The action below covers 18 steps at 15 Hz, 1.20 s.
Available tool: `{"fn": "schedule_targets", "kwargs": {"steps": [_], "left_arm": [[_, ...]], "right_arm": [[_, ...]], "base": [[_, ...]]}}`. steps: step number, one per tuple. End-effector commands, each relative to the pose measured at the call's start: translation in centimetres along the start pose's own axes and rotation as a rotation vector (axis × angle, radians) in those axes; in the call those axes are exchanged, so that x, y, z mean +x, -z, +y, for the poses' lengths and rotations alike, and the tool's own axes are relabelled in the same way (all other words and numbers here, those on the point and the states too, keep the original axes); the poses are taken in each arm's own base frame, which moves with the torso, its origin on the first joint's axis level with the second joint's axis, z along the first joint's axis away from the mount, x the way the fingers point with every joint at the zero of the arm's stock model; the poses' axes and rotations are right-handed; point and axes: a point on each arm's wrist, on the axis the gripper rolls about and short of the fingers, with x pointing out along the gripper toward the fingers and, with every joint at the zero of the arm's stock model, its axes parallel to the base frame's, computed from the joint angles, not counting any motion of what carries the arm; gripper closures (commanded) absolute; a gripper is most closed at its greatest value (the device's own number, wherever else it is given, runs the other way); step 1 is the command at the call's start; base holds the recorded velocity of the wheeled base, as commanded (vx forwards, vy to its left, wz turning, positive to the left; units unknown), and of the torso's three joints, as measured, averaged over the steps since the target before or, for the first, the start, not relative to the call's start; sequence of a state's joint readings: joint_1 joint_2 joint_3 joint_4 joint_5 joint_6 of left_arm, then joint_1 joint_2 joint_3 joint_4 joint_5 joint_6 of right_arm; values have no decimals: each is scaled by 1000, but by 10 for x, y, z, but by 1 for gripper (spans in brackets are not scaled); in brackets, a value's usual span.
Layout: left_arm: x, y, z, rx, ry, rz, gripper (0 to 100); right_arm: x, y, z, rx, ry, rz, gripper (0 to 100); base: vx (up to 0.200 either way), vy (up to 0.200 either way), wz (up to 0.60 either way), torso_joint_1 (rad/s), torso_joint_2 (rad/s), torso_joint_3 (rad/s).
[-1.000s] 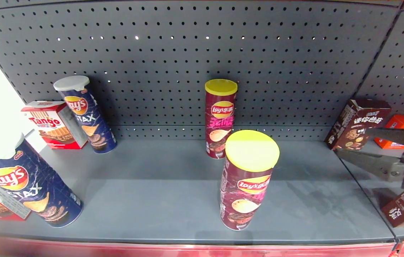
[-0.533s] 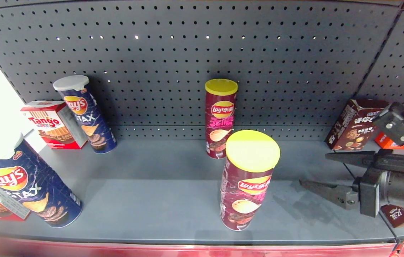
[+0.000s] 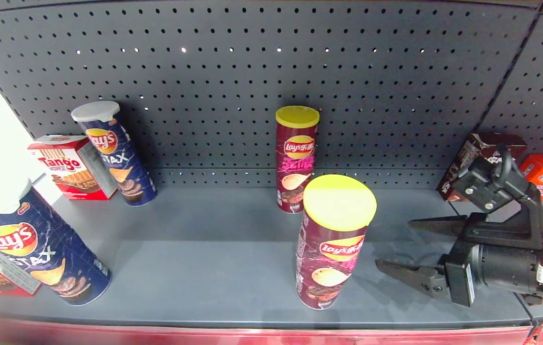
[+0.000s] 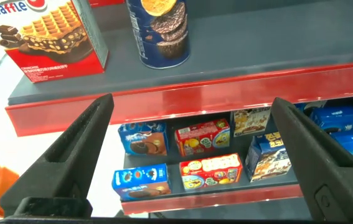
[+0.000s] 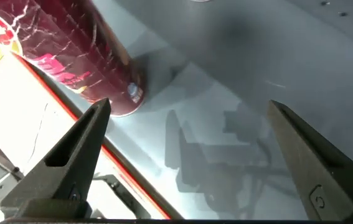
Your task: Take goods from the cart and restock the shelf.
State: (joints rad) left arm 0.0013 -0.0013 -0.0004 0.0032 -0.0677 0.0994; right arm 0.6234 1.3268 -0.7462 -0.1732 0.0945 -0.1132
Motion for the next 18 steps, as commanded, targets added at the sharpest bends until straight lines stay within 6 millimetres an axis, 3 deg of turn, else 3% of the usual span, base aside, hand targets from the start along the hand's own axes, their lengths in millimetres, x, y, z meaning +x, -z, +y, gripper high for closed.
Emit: {"fn": "schedule_targets", "kwargs": {"steps": [1,18], "left_arm": [[0,0,0,0,0,2,0],[0,0,0,-3,-2,2,0]], "right_arm": [[8,0,3,-6,-19,18,0],[40,-4,10,-37,-59,45,0]], "base": [[0,0,0,0,0,0],[0,0,0,0,0,0]]}}
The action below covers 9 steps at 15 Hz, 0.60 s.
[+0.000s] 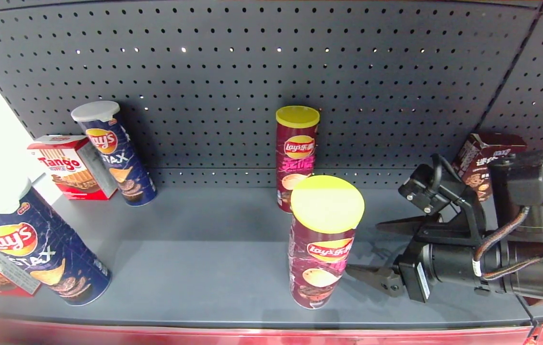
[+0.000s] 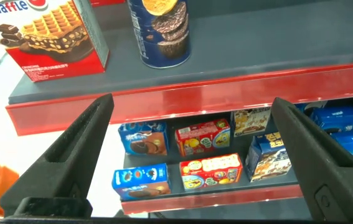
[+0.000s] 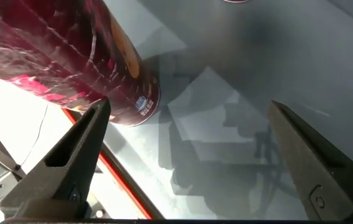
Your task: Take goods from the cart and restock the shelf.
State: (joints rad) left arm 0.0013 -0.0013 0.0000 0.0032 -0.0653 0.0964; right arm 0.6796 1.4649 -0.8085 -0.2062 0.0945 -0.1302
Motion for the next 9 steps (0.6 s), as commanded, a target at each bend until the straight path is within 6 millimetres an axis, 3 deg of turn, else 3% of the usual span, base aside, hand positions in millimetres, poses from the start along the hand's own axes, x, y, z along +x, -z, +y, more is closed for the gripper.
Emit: {"fn": "schedule_targets", "kwargs": {"steps": [1,9], "left_arm": [[0,0,0,0,0,1,0],[0,0,0,-1,-1,1,0]], "right_arm": [[3,0,1,-2,-7,3,0],[6,-3,6,-32,-25,3,0]], "base": [[0,0,0,0,0,0],[0,0,0,0,0,0]]}}
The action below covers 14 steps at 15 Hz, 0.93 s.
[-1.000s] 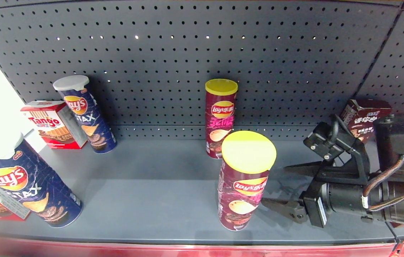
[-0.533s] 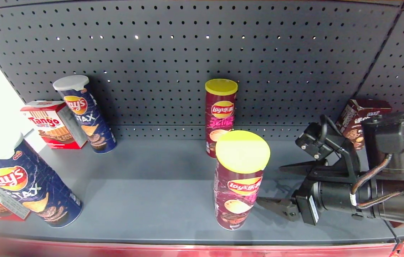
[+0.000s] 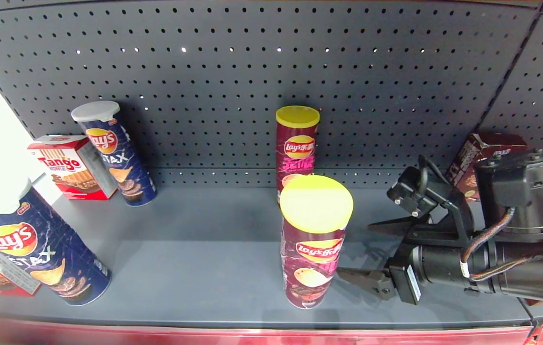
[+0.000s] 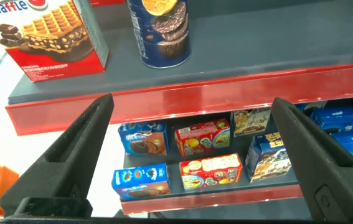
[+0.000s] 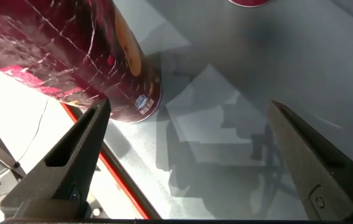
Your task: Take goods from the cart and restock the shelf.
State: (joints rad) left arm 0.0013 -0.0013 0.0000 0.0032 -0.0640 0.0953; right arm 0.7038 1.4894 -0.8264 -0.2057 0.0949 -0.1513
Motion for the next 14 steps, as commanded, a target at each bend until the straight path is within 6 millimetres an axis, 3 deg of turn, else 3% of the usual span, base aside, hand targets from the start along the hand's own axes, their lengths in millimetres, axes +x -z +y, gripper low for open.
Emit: {"fn": "schedule_targets", "kwargs": {"steps": [1,14], "left_arm": [[0,0,0,0,0,1,0],[0,0,0,-2,0,1,0]], "right_arm": [[-1,0,-1,0,3,-1,0],[5,0,5,-12,-21,8,0]], "base": [[0,0,0,0,0,0],[0,0,0,0,0,0]]}}
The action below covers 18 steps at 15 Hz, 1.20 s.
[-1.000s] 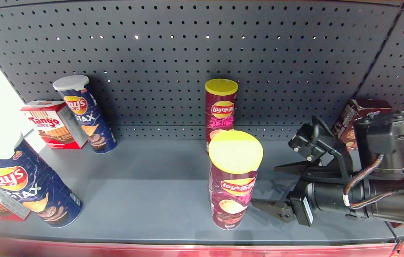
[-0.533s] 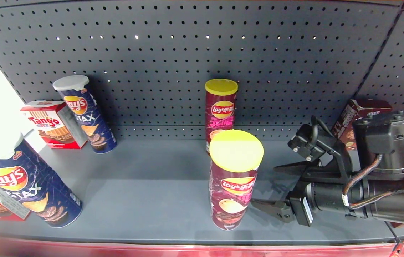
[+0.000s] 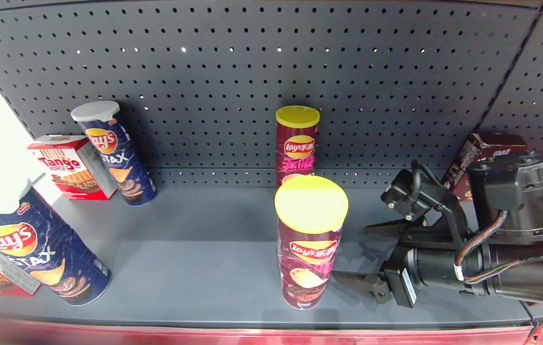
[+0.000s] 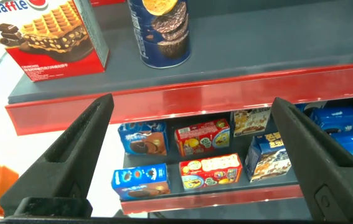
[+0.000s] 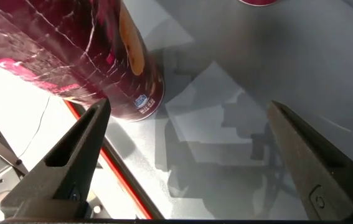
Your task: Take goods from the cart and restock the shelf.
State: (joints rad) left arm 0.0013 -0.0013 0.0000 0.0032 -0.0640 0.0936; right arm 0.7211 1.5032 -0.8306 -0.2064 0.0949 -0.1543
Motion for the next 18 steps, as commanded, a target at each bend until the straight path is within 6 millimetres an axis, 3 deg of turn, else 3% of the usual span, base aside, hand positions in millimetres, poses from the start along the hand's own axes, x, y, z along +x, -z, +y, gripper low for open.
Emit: {"fn": "schedule_targets", "kwargs": {"steps": [1,18], "left_arm": [[0,0,0,0,0,1,0],[0,0,0,0,0,1,0]], "right_arm": [[3,0,2,-4,-8,4,0],[9,1,2,-4,-12,11,0]], "base": [[0,0,0,0,0,0],[0,0,0,0,0,0]]}}
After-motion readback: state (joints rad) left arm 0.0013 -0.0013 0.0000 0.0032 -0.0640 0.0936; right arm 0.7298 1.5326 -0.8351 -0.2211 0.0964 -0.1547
